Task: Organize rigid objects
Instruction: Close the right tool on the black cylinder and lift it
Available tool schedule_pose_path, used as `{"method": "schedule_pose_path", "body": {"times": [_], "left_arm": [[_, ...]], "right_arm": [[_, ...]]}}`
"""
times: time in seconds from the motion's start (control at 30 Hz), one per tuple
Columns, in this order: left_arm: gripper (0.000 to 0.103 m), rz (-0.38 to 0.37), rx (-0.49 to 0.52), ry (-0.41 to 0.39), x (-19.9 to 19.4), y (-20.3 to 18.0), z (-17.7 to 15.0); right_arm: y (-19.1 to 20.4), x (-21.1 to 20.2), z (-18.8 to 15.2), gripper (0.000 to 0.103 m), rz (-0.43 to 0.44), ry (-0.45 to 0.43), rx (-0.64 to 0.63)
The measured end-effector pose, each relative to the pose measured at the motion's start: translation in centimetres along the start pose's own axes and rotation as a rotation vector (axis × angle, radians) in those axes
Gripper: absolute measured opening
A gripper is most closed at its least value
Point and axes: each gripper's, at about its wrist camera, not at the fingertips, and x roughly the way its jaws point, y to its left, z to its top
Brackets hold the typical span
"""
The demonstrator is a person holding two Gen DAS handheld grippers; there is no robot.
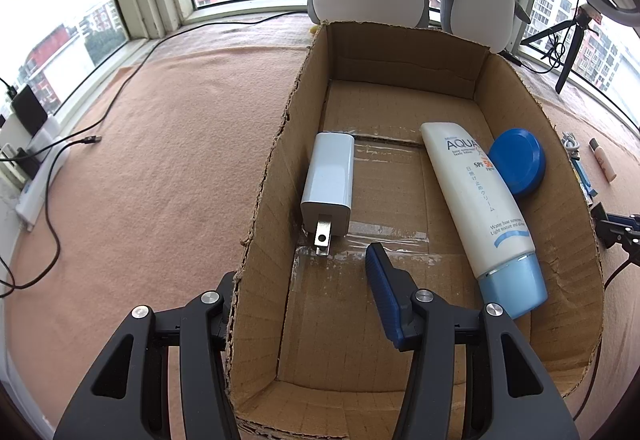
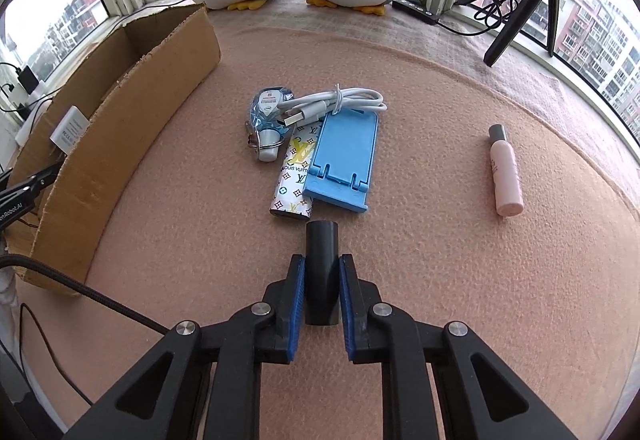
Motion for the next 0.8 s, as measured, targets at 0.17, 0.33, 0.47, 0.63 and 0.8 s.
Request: {"method": "schedule_pose_path", "body": {"times": [0.17, 0.33, 0.47, 0.63, 0.8], "left_arm": [[0.052, 0.000, 0.000, 0.000, 0.0, 0.0, 0.0], [0.052, 0.001, -0.001, 0.000, 0.0, 0.0, 0.0], [0.052, 0.000, -0.002, 0.000, 0.0, 0.0, 0.0], [0.052, 0.000, -0.002, 0.001, 0.0, -0.1, 0.1], [0.052, -0.003, -0.005, 0.000, 0.1, -0.2, 0.1]], "right_arm": [[0.0, -0.5, -0.2, 0.015, 0.008, -0.016, 0.026], [0.1, -1.9, 0.1, 0.015, 0.020, -0.052, 0.043], [0.6, -3.2, 0.6, 0.015, 0.036, -0.089, 0.047], [2.0, -5.2, 1.8, 0.015, 0.066, -0.142, 0.034], [4.1, -6.9, 3.3, 0.015, 0.108, -0.189, 0.005]]}}
